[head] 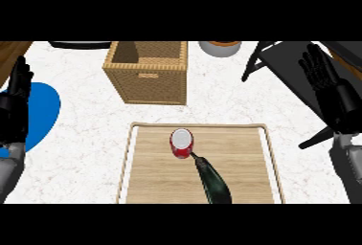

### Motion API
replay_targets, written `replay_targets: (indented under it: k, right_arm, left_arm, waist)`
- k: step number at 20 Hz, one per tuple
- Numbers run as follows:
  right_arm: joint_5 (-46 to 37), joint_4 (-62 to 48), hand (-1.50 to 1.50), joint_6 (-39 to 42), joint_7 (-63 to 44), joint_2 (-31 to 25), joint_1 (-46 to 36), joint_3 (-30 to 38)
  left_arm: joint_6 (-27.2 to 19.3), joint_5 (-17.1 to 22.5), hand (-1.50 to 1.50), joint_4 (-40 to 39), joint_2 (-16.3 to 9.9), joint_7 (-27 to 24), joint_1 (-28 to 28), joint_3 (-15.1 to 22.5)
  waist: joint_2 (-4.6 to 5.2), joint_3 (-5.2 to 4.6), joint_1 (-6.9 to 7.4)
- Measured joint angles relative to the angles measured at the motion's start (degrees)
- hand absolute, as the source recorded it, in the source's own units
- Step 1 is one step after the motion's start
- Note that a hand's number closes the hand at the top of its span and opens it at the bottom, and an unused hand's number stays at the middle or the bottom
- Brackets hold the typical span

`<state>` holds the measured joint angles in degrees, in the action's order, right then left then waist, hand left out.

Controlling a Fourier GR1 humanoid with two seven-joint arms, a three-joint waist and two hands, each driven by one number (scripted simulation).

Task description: Pick the eggplant from the tray and place it in the tiered shelf

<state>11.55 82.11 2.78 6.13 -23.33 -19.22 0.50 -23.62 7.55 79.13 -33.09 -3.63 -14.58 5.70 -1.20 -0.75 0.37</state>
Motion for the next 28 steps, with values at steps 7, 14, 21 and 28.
replay_targets:
  k: [7,14,21,28]
  right_arm:
    - [0.93,-1.0,1.5,2.65,-4.28,-0.74,2.39,-1.1]
    - [0.03,-4.42,-1.5,4.31,-6.73,-0.68,3.04,-2.31]
    - [3.2,-4.43,-1.5,14.34,-7.1,-2.69,3.7,-3.85]
    - [11.65,-0.53,-1.5,24.72,-18.51,-6.81,8.2,-5.92]
  left_arm:
    - [5.75,7.83,0.0,-3.1,6.35,6.96,6.47,2.08]
    - [9.52,12.76,0.0,-4.31,10.52,11.12,8.74,3.78]
    - [10.86,14.11,0.0,-4.01,10.86,12.31,9.49,3.6]
    - [12.15,14.74,0.0,-2.79,10.3,13.97,10.89,3.42]
  waist:
    - [0.81,-1.48,0.18]
    - [-0.2,-2.79,0.56]
    - [-0.69,-2.3,0.25]
    - [0.16,-0.17,-0.56]
